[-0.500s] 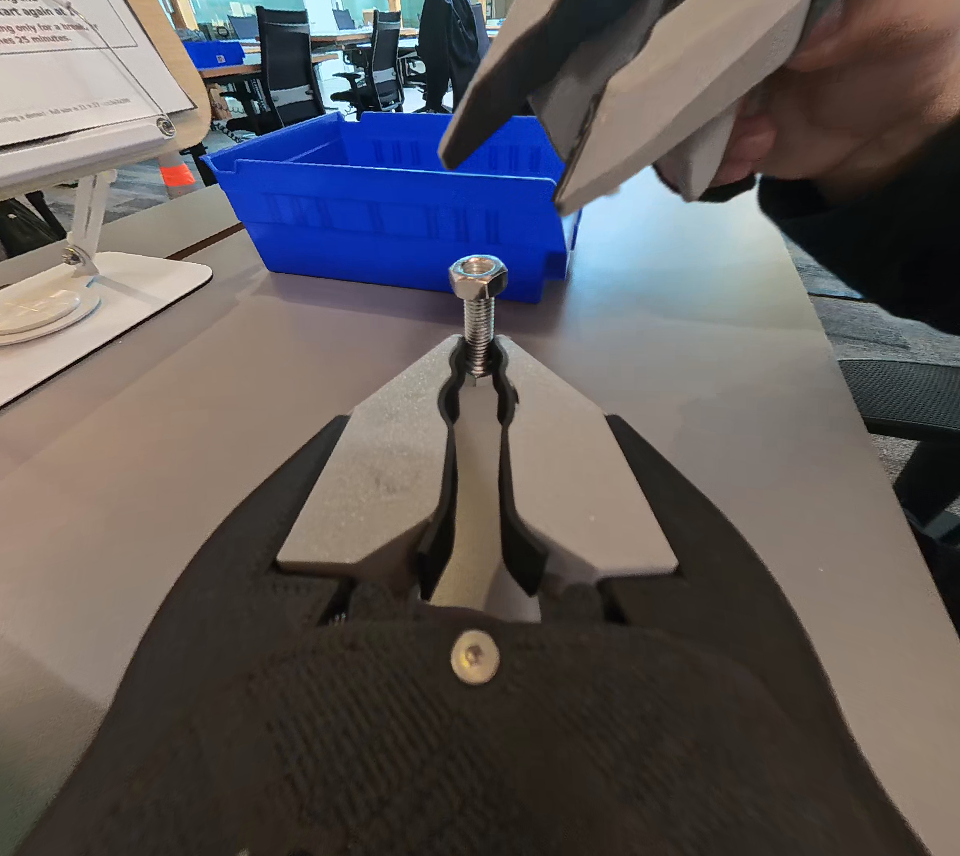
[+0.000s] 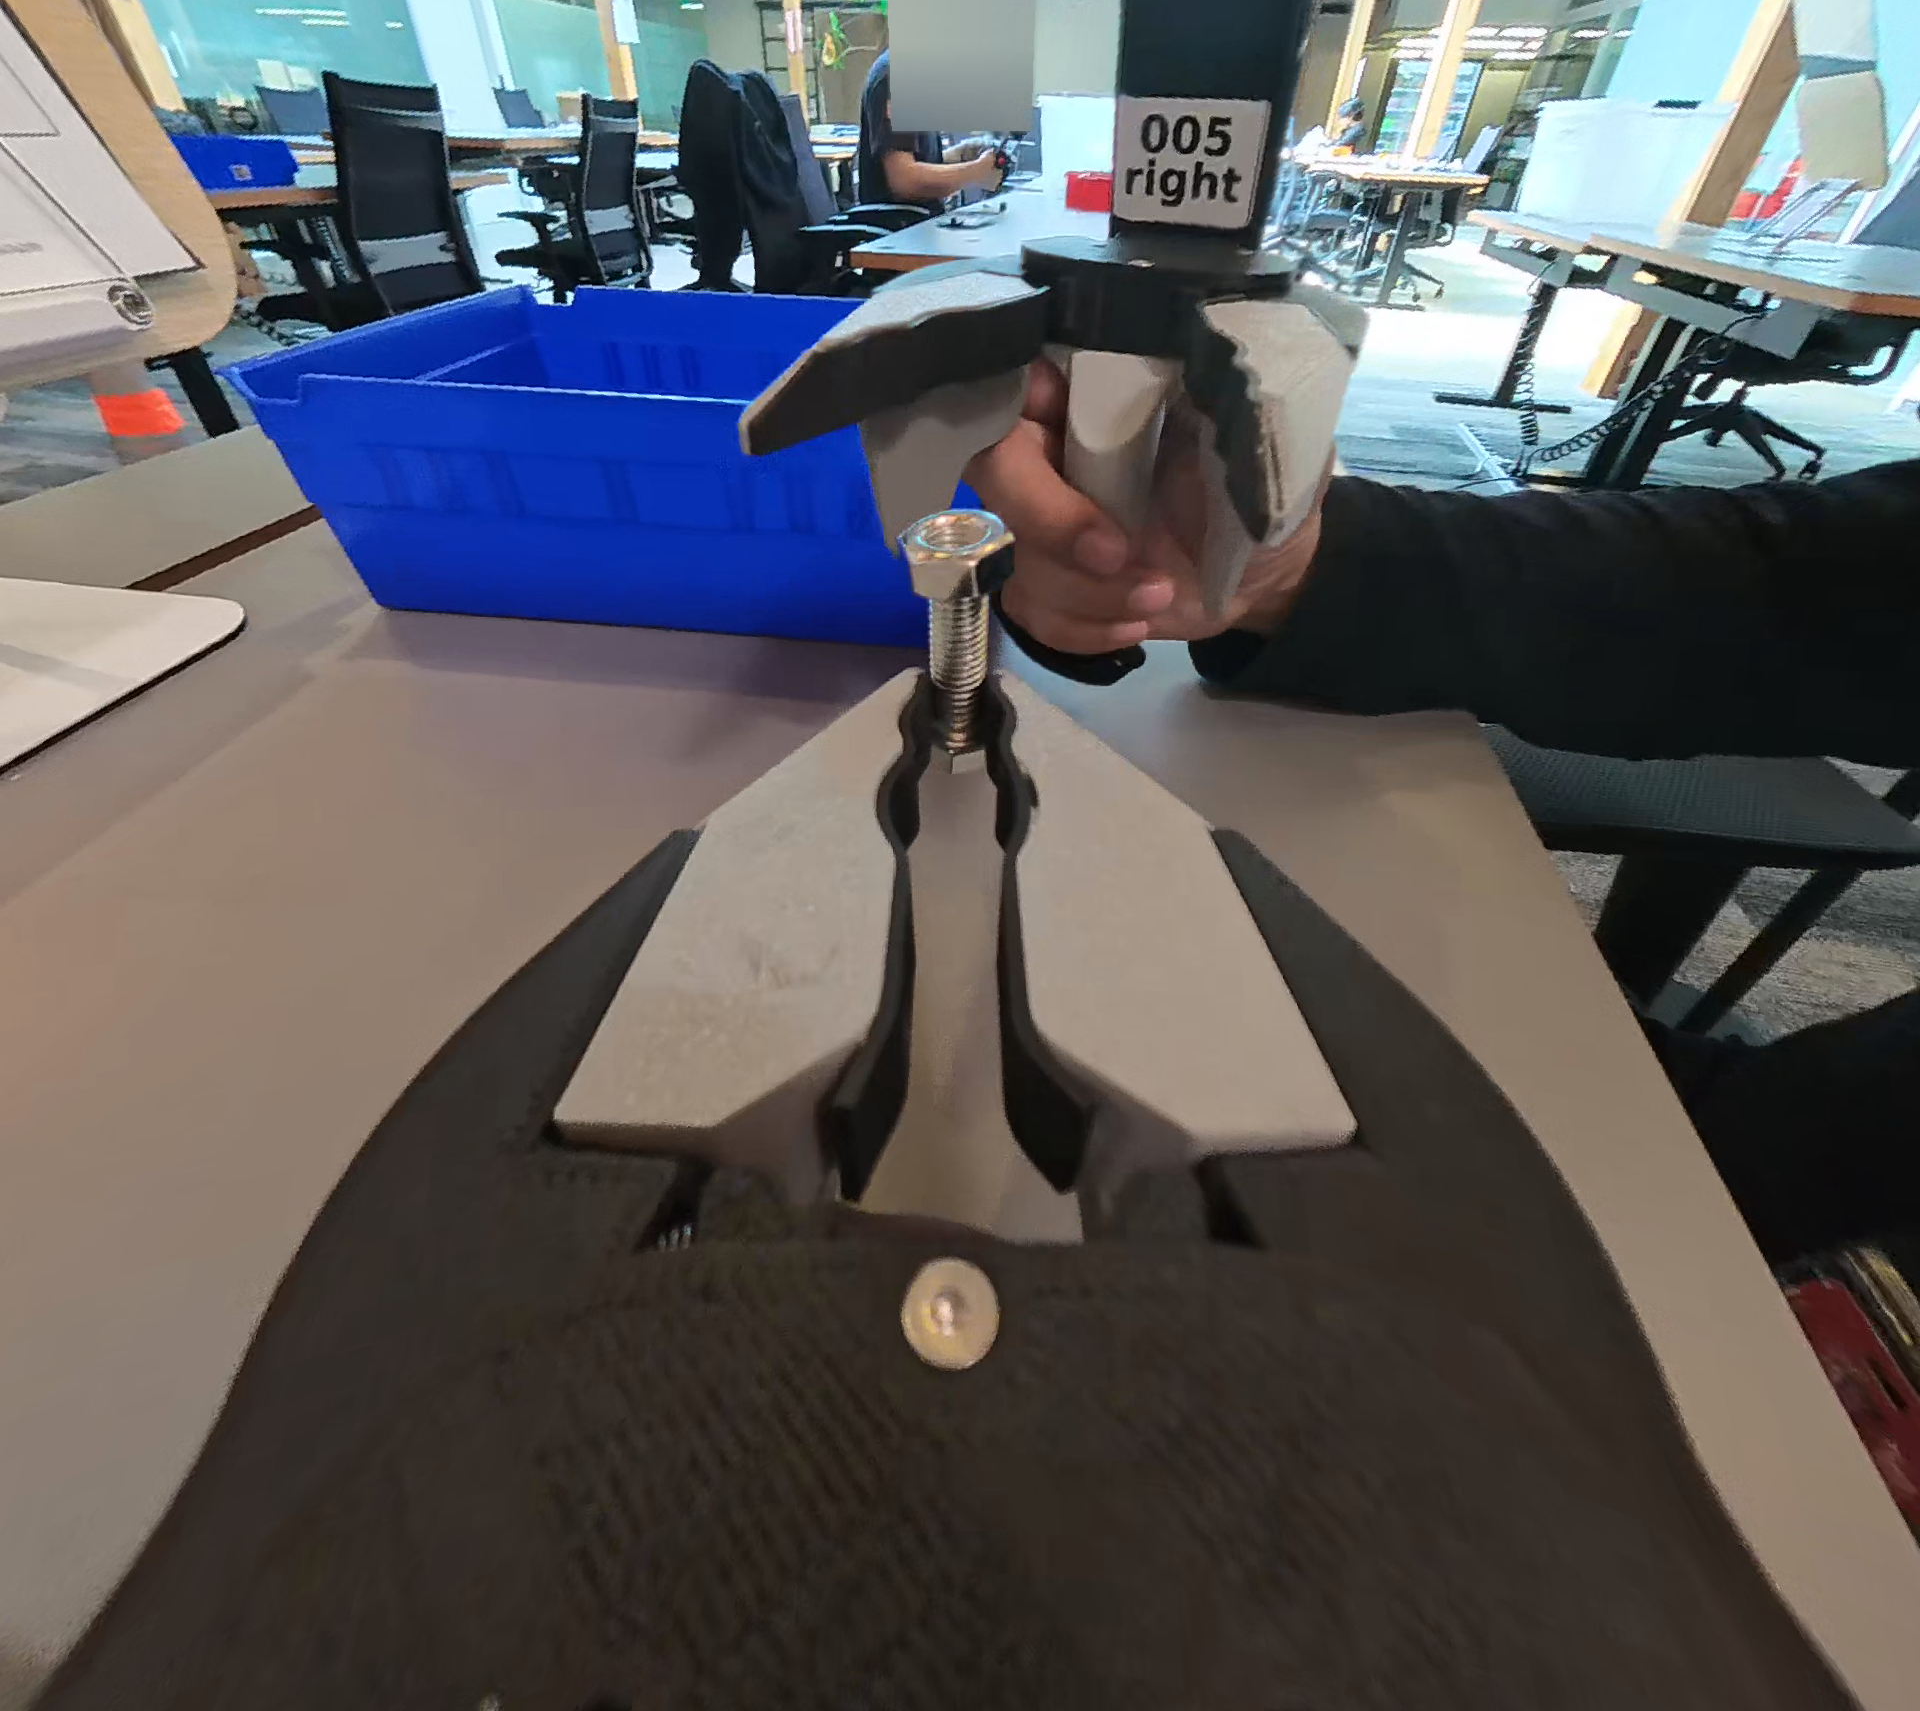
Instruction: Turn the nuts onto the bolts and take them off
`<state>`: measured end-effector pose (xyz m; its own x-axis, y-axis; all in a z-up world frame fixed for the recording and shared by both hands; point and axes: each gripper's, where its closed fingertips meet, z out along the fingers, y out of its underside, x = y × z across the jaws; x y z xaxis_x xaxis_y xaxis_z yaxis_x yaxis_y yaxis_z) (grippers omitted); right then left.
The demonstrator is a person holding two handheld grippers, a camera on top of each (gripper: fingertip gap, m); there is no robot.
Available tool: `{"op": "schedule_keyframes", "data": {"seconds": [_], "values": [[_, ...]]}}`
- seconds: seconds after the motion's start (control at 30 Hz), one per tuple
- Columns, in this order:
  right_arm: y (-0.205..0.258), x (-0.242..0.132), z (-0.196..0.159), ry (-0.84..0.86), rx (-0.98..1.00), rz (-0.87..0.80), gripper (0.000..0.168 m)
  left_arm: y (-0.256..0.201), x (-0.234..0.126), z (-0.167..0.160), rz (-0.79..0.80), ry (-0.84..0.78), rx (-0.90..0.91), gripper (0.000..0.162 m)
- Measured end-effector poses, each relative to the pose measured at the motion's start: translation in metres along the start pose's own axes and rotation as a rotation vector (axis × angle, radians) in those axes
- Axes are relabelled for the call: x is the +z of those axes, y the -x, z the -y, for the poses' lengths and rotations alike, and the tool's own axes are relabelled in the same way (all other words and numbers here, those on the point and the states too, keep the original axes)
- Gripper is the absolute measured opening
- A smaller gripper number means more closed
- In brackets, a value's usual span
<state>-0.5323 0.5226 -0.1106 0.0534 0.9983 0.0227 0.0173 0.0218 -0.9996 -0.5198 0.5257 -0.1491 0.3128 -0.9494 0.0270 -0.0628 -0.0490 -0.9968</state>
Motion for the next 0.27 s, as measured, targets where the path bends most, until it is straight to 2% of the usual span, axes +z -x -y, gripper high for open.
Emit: {"op": "schedule_keyframes", "data": {"seconds": [0.13,0.27], "values": [[0.016,0.000,0.003,-0.013,0.007,0.062,0.069,-0.004,0.002,-0.001,-0.012,0.007,0.022,0.007],[0.029,0.008,-0.004,0.035,-0.051,0.075,0.064,-0.021,0.007,-0.002,-0.060,0.018,0.075,0.007]]}}
